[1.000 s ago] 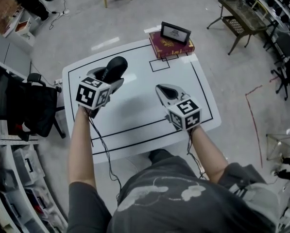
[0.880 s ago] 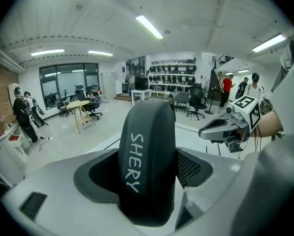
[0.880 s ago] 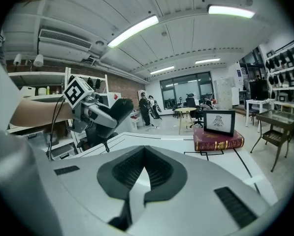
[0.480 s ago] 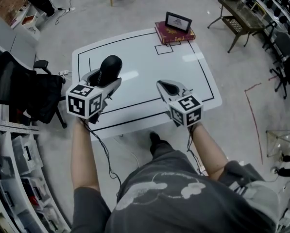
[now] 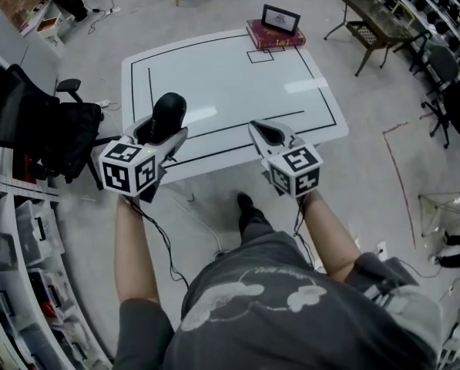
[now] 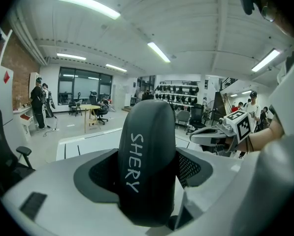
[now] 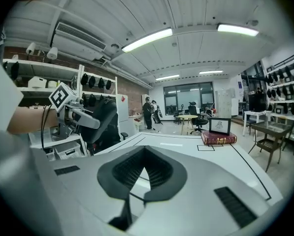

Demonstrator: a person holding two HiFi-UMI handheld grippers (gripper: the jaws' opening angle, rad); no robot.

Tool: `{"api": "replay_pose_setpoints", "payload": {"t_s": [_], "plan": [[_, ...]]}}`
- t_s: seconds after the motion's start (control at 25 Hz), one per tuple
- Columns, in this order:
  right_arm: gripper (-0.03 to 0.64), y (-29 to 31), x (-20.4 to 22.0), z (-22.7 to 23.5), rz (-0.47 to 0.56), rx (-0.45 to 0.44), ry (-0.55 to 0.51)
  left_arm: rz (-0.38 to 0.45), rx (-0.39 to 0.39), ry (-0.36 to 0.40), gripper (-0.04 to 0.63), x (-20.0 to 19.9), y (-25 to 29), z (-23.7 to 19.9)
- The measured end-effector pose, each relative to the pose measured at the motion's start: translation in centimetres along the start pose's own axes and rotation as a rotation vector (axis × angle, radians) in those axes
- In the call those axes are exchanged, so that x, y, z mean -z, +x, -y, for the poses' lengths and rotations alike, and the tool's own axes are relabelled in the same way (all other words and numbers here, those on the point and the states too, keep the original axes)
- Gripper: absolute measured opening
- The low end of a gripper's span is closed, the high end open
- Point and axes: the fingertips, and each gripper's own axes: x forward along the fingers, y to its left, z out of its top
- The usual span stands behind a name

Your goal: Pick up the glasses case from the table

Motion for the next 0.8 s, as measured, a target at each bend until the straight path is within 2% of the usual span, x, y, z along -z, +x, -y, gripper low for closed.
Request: {"api": "replay_pose_setpoints", "payload": {"t_s": [0.2, 0.52, 0.8], "plan": [[-0.002, -3.5, 1.3, -3.6, -0.011, 0.024, -0.009, 0.025, 0.036, -0.06, 0.334, 3.3, -3.4, 3.0], [-0.002, -8.5, 3.1, -8.2, -0.025, 0.045, -0.014, 0.044, 0.067, -0.101, 0.334, 7.0, -8.0, 6.7], [-0.002, -10.9, 4.9, -10.5, -0.018, 0.07, 0.015, 0.033, 0.079, -0.131, 0.334, 10.2, -10.4, 8.6]]}}
